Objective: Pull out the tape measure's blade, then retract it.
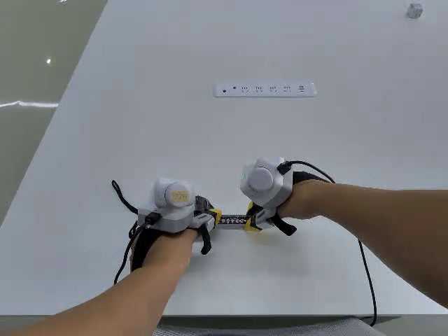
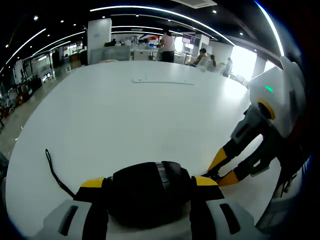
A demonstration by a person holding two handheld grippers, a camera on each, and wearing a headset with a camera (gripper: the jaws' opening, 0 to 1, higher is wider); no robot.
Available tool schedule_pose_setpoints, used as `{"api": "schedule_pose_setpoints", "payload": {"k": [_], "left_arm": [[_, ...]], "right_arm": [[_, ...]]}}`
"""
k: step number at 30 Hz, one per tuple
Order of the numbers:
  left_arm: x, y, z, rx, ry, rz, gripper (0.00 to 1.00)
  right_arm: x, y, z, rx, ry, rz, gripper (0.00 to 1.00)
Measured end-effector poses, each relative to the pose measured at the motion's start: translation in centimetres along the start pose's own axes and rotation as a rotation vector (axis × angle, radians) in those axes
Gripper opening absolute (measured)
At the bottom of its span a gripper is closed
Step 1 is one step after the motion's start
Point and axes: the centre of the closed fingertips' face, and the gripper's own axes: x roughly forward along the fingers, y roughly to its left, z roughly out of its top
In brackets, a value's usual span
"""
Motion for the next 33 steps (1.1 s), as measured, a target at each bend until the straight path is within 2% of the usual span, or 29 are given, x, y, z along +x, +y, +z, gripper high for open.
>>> {"api": "schedule_pose_setpoints", "payload": {"k": [33], "left_arm": [[0.0, 0.0, 0.0, -0.003, 0.0, -0.004, 0.63]], "right_arm": [[1.2, 0.3, 1.7, -0.015, -0.034, 0.009, 0.15]]}}
